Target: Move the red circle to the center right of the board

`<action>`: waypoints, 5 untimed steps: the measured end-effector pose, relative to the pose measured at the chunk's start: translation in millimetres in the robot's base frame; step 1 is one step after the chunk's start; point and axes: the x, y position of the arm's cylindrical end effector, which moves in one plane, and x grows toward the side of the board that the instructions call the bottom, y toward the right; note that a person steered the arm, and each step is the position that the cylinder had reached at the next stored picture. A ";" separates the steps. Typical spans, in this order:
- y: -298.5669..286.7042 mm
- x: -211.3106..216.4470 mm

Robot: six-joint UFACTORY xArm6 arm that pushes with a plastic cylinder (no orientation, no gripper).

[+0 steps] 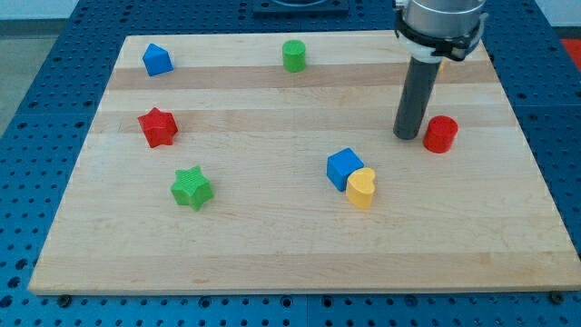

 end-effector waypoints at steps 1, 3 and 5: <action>31.8 0.0; 34.0 -2.8; -21.0 -2.8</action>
